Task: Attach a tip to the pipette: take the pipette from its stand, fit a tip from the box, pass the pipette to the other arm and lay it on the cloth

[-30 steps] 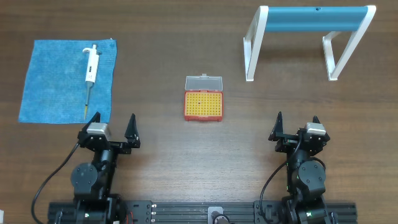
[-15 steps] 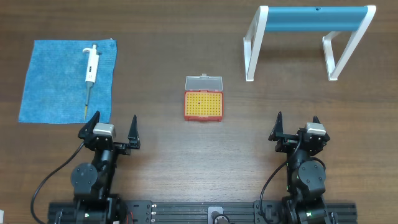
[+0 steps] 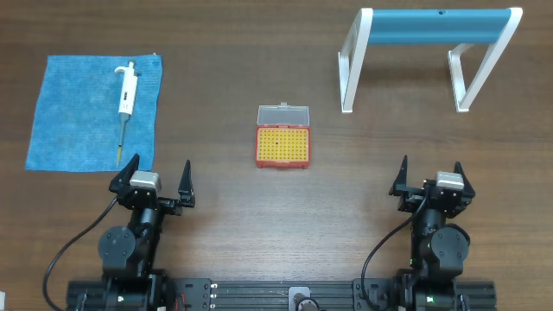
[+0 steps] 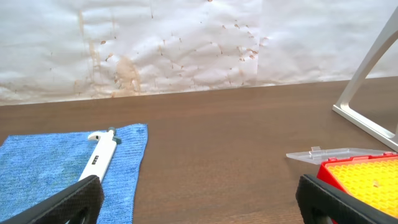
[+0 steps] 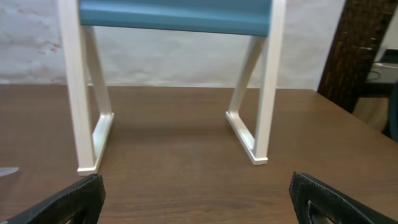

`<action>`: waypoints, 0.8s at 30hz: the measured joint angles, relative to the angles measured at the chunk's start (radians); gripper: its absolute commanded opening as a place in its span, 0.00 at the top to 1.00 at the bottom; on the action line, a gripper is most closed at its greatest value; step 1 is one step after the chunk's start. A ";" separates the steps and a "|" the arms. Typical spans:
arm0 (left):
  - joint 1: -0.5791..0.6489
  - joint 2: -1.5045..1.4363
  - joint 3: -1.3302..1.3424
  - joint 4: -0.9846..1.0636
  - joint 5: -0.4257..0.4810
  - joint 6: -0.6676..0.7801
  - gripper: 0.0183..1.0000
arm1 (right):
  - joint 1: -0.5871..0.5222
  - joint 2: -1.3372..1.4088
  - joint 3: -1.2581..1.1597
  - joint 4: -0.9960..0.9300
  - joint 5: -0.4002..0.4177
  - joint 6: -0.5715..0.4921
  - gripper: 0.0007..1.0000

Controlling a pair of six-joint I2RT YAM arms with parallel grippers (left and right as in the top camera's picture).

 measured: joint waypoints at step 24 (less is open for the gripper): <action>0.000 0.000 0.000 0.000 0.000 0.000 0.00 | 0.055 0.000 0.000 -0.004 -0.083 -0.010 0.03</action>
